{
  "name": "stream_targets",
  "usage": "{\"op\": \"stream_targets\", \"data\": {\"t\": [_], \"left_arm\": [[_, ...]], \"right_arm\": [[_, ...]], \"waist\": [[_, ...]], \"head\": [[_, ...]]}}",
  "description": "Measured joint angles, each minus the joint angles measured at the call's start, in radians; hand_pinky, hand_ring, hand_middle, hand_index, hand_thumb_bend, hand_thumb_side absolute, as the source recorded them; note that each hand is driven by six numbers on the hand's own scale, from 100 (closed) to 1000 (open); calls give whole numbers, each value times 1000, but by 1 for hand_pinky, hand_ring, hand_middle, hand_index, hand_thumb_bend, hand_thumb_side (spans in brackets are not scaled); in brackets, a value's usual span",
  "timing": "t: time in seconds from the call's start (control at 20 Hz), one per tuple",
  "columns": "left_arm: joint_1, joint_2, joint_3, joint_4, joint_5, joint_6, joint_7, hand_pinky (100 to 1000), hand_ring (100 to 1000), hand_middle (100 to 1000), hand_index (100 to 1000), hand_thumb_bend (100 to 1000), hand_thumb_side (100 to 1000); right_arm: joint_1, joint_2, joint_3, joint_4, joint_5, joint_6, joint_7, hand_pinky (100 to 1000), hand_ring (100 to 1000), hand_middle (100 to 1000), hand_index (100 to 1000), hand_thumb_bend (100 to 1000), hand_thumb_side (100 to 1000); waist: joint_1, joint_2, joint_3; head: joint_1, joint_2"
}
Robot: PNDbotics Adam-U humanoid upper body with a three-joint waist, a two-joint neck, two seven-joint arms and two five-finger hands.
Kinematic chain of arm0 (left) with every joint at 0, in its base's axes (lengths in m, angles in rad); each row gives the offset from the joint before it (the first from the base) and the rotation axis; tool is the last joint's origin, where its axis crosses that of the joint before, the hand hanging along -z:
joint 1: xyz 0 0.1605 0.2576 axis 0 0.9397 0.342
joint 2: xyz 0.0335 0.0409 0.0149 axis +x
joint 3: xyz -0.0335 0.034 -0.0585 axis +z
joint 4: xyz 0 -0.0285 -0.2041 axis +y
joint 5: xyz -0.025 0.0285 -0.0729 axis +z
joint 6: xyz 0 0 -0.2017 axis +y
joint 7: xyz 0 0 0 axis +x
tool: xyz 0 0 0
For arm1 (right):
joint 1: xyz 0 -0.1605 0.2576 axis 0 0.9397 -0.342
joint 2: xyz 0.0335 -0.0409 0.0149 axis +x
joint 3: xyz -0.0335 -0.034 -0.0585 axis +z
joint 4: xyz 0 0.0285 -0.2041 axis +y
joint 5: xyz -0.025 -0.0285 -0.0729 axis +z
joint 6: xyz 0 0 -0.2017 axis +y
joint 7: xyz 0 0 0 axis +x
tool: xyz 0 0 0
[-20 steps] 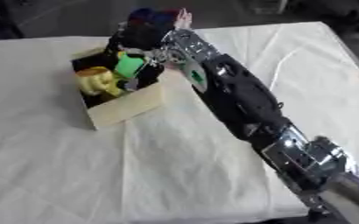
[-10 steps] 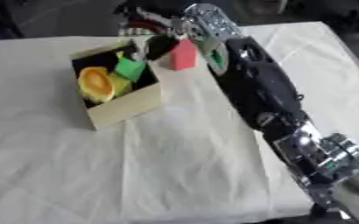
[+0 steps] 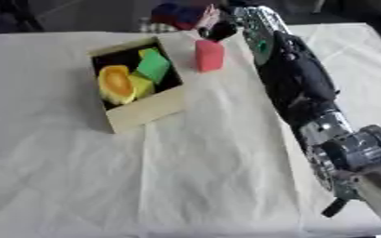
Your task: Pick up objects on the table and place them in the box.
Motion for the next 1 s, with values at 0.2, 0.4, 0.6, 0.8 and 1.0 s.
{"op": "stream_targets", "data": {"t": [0.2,0.4,0.6,0.8,1.0], "left_arm": [[-2,0,0,-1,0,0,-1,849,675,670,835,441,627],[-5,1,0,-2,0,0,-4,849,675,670,835,441,628],[-10,1,0,-5,0,0,-8,849,675,670,835,442,627],[-12,2,0,-5,0,-1,-9,849,675,670,835,442,626],[-15,2,-2,-5,1,-2,-11,849,674,670,835,442,626]], "right_arm": [[-9,-14,-25,24,79,-33,123,980,1000,1000,1000,343,220],[-9,-17,-38,25,95,-38,185,981,1000,1000,1000,355,229],[-10,-17,-45,26,119,-20,177,982,1000,1000,1000,366,240],[-11,-24,-52,35,138,-4,141,984,1000,1000,1000,378,262],[-17,-31,-59,48,148,10,121,978,1000,1000,1000,380,285]], "waist": [[-3,8,6],[-4,10,9],[-7,18,20],[-7,27,35],[-8,37,42]], "head": [[0,0],[-1,0],[-7,0],[-20,0],[-40,0]]}}
